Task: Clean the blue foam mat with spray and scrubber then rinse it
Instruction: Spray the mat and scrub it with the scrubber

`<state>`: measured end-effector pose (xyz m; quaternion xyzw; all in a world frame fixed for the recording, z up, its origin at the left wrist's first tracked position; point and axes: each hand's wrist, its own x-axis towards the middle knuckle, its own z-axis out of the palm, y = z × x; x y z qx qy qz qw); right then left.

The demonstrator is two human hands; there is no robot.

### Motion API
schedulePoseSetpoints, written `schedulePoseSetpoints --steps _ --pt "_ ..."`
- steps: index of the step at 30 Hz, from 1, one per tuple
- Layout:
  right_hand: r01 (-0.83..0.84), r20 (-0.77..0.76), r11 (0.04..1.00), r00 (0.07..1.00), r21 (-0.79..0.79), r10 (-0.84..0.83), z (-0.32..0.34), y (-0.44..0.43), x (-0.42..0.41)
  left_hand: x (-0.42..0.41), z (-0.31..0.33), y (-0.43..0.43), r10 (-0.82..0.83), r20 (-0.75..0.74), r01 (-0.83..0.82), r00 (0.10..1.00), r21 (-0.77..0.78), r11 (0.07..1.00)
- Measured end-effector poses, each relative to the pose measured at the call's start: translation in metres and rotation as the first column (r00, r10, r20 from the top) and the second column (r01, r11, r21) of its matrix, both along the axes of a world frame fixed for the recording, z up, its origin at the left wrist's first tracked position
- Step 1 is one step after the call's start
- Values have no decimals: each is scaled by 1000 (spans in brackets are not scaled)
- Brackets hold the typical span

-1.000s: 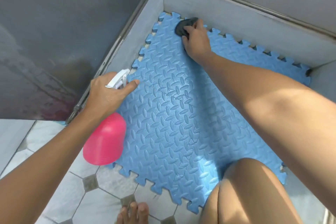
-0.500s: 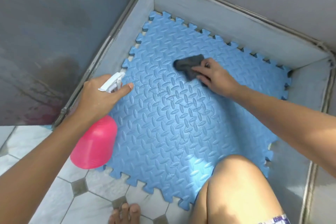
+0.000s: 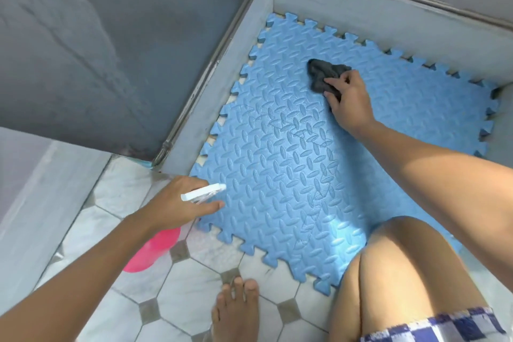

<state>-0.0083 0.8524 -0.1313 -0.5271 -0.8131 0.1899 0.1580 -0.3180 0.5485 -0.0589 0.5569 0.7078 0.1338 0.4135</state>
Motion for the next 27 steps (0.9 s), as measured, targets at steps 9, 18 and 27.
schedulePoseSetpoints --steps 9,18,27 --pt "-888 -57 451 456 -82 888 14 -191 -40 -18 20 -17 191 84 -203 978 180 963" --pt "-625 132 780 776 32 617 16 -57 -17 -16 30 -22 304 149 -337 941 313 888" --pt "81 49 996 996 -42 -79 14 -11 -124 -40 42 -25 398 311 -474 863 228 850"
